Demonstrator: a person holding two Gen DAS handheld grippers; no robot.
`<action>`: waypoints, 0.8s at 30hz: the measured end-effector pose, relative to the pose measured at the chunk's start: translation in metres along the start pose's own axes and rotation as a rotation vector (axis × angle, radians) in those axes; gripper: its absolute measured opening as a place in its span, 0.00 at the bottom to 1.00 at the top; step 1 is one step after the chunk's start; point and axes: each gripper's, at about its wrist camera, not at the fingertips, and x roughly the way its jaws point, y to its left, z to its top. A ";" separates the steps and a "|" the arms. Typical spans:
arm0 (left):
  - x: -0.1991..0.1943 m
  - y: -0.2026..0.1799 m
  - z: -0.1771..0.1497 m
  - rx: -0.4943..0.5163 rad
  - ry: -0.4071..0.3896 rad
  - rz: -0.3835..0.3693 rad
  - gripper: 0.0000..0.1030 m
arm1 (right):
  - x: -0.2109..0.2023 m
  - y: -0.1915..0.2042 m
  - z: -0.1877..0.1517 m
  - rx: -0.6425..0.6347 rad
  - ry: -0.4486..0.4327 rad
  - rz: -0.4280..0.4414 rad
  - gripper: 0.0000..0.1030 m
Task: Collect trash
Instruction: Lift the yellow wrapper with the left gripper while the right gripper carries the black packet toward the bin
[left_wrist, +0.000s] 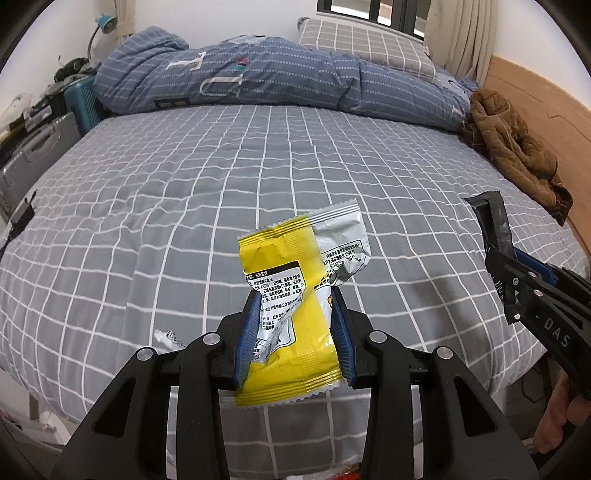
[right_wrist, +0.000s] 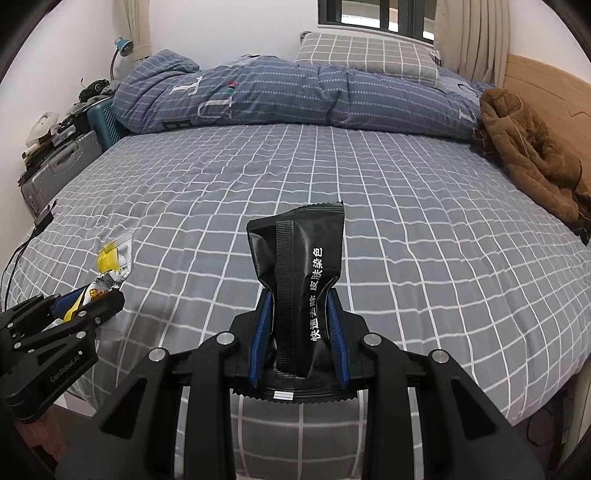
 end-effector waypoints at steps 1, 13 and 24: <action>-0.002 -0.001 -0.003 -0.002 0.003 -0.001 0.36 | -0.001 -0.001 -0.002 0.005 0.003 0.003 0.28; -0.022 -0.008 -0.032 0.006 0.020 -0.013 0.36 | -0.033 -0.002 -0.031 0.021 0.003 0.014 0.28; -0.044 -0.011 -0.056 0.019 0.027 -0.027 0.36 | -0.059 0.009 -0.053 0.011 -0.004 0.029 0.28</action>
